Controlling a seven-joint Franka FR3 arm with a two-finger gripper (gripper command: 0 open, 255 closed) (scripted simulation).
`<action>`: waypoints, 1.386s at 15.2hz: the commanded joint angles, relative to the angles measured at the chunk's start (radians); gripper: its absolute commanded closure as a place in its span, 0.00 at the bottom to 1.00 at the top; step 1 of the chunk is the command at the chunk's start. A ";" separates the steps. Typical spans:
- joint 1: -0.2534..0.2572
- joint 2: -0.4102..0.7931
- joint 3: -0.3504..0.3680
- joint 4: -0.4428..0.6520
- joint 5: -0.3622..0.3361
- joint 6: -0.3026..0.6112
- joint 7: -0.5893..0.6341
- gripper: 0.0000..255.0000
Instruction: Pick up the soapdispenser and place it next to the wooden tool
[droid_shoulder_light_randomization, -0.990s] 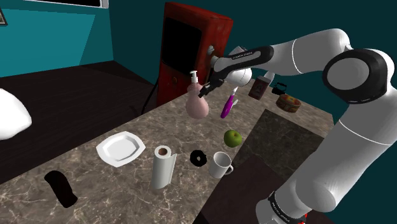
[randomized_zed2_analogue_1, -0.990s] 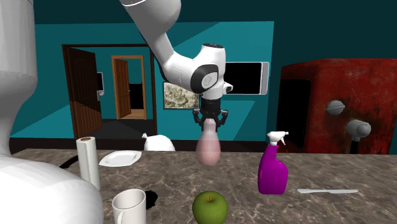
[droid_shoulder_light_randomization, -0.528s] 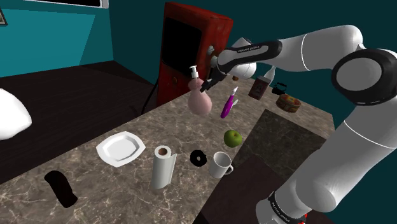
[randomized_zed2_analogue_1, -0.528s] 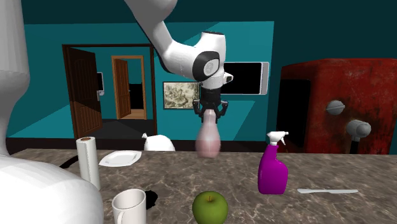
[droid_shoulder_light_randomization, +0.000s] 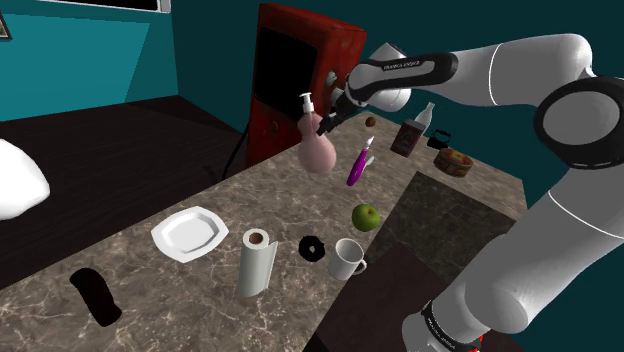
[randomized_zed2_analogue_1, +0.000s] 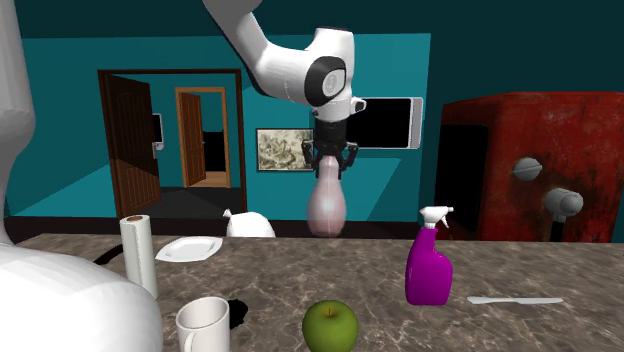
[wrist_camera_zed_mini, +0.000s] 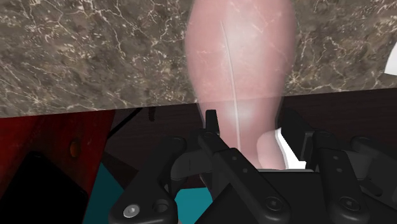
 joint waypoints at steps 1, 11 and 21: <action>-0.002 -0.006 -0.002 0.025 -0.009 -0.029 0.007 1.00; -0.005 -0.039 -0.004 0.121 -0.047 -0.154 0.051 1.00; -0.008 -0.050 -0.005 0.242 -0.070 -0.283 0.084 1.00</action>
